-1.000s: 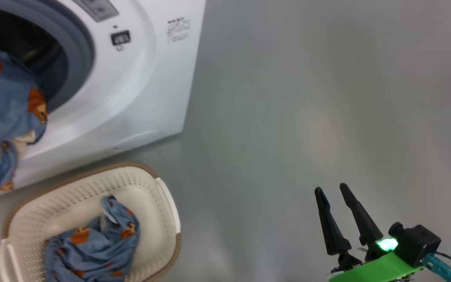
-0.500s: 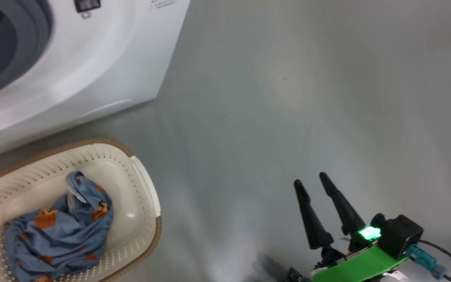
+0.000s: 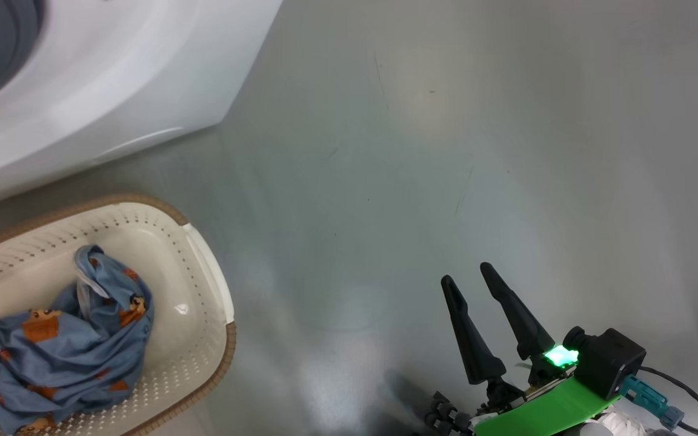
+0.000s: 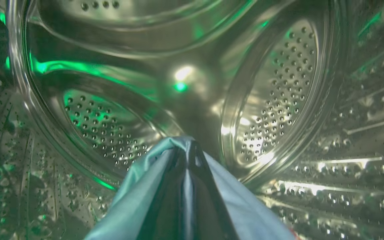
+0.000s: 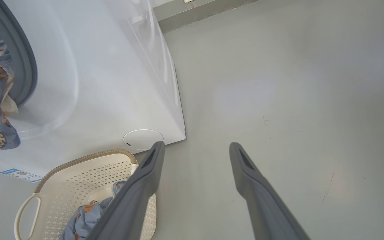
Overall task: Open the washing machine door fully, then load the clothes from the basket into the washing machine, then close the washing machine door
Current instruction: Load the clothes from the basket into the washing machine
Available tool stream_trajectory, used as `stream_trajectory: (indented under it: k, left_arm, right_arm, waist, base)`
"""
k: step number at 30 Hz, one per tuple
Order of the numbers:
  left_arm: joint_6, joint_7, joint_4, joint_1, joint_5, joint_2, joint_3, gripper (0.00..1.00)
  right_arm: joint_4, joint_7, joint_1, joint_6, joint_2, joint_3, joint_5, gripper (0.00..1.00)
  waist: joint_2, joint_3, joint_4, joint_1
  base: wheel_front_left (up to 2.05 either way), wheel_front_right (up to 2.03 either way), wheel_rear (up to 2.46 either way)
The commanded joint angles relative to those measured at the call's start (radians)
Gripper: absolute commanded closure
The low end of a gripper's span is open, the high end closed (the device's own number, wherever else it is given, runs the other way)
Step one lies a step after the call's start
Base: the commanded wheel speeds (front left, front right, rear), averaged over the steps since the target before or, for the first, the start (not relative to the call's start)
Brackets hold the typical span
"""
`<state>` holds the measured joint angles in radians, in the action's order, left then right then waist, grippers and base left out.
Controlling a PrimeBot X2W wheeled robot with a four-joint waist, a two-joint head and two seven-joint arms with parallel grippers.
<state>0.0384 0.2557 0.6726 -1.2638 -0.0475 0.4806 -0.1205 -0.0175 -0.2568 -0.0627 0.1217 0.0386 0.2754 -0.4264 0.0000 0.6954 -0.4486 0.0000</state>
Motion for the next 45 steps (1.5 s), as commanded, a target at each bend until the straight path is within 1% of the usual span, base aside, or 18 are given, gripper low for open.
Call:
stream_trajectory:
  k: [1, 3, 9, 11, 12, 14, 15, 16, 17, 23, 28, 38, 45]
  left_arm:
    - [-0.015, 0.006, -0.038, -0.015, 0.014, 0.041, -0.004, 1.0]
    - [-0.017, 0.006, -0.012, -0.012, 0.024, 0.039, 0.01, 1.0]
    - [-0.027, 0.006, 0.127, -0.023, 0.044, 0.041, 0.041, 1.0]
    - [-0.031, 0.006, 0.146, -0.027, 0.046, 0.041, 0.044, 1.0]
    - [-0.034, 0.006, 0.162, -0.03, 0.047, 0.04, 0.047, 0.9]
    - [-0.043, 0.006, 0.188, -0.032, 0.05, 0.036, 0.054, 0.59]
    - [-0.049, 0.006, 0.201, -0.034, 0.052, 0.033, 0.057, 0.25]
    - [-0.054, 0.006, 0.213, -0.034, 0.055, 0.029, 0.063, 0.02]
    - [-0.062, 0.006, 0.225, -0.034, 0.056, 0.024, 0.066, 0.0]
    - [-0.079, 0.006, 0.266, -0.017, 0.049, -0.015, 0.082, 0.0]
    - [-0.093, 0.006, 0.273, 0.014, 0.036, -0.063, 0.093, 0.0]
    - [-0.106, 0.006, 0.196, 0.142, -0.022, -0.172, 0.082, 0.0]
    - [-0.099, 0.006, 0.101, 0.256, -0.052, -0.259, 0.086, 0.0]
  right_arm:
    - [-0.022, -0.005, -0.001, 0.009, 0.012, 0.019, -0.008, 0.0]
    - [-0.021, -0.005, -0.003, 0.009, 0.012, 0.019, -0.008, 0.0]
    - [-0.016, -0.005, -0.007, 0.009, 0.012, 0.015, -0.006, 0.0]
    - [-0.014, -0.005, -0.008, 0.009, 0.012, 0.015, -0.006, 0.0]
    - [-0.013, -0.005, -0.009, 0.009, 0.012, 0.015, -0.006, 0.0]
    - [-0.009, -0.005, -0.011, 0.009, 0.012, 0.012, -0.006, 0.0]
    - [-0.008, -0.005, -0.011, 0.009, 0.012, 0.01, -0.006, 0.0]
    - [-0.007, -0.005, -0.011, 0.009, 0.012, 0.008, -0.006, 0.0]
    - [-0.005, -0.005, -0.012, 0.009, 0.012, 0.007, -0.005, 0.0]
    - [0.008, -0.005, -0.023, 0.009, 0.012, 0.003, 0.004, 0.0]
    - [0.019, -0.005, -0.031, 0.009, 0.012, -0.007, 0.014, 0.0]
    - [0.036, -0.005, -0.041, 0.009, 0.012, -0.032, 0.031, 0.0]
    - [0.048, -0.005, -0.038, 0.009, 0.012, -0.062, 0.05, 0.0]
  waist:
    - [0.0, 0.008, -0.001, 0.0]
    - [0.0, 0.009, 0.0, 0.0]
    - [0.0, 0.003, 0.009, 0.0]
    - [0.0, 0.001, 0.011, 0.0]
    - [0.0, -0.002, 0.014, 0.0]
    - [0.0, -0.01, 0.023, 0.0]
    - [0.0, -0.015, 0.028, 0.0]
    - [0.0, -0.021, 0.034, 0.0]
    - [0.0, -0.027, 0.04, 0.0]
    - [0.0, -0.07, 0.076, 0.0]
    - [0.0, -0.106, 0.112, 0.0]
    - [0.0, -0.166, 0.192, 0.0]
    - [0.0, -0.204, 0.265, 0.0]
  base:
    - [0.0, 0.0, 0.0]
    - [0.0, 0.0, 0.0]
    - [0.0, 0.0, 0.0]
    - [0.0, 0.0, 0.0]
    - [0.0, 0.0, 0.0]
    - [0.0, 0.0, 0.0]
    - [0.0, 0.0, 0.0]
    - [0.0, 0.0, 0.0]
    - [0.0, 0.0, 0.0]
    - [0.0, 0.0, 0.0]
    - [0.0, 0.0, 0.0]
    - [0.0, 0.0, 0.0]
    - [0.0, 0.0, 0.0]
